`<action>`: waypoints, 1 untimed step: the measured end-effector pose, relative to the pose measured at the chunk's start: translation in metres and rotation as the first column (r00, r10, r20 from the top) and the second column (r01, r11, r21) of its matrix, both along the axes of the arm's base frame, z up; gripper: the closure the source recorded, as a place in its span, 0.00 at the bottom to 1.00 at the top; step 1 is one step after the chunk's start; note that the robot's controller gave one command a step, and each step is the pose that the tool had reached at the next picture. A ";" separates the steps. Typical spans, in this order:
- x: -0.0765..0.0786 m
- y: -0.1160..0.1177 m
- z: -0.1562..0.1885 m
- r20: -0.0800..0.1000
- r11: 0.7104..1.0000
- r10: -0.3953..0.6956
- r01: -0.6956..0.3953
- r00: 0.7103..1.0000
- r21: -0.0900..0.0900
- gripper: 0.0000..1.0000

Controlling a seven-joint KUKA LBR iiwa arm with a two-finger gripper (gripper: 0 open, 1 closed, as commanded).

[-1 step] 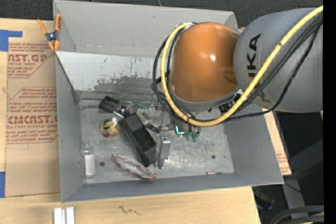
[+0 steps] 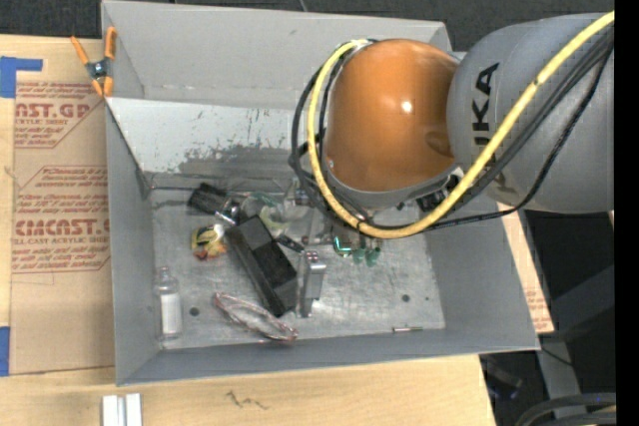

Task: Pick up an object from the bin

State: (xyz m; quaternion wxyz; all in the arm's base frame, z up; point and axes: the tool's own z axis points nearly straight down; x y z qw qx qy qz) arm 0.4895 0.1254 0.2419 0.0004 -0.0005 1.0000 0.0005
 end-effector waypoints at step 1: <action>0.021 -0.053 -0.118 0.013 0.986 0.165 -0.165 0.986 0.001 1.00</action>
Offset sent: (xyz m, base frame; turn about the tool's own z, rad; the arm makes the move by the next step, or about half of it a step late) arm 0.0000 0.0000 0.0000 0.0000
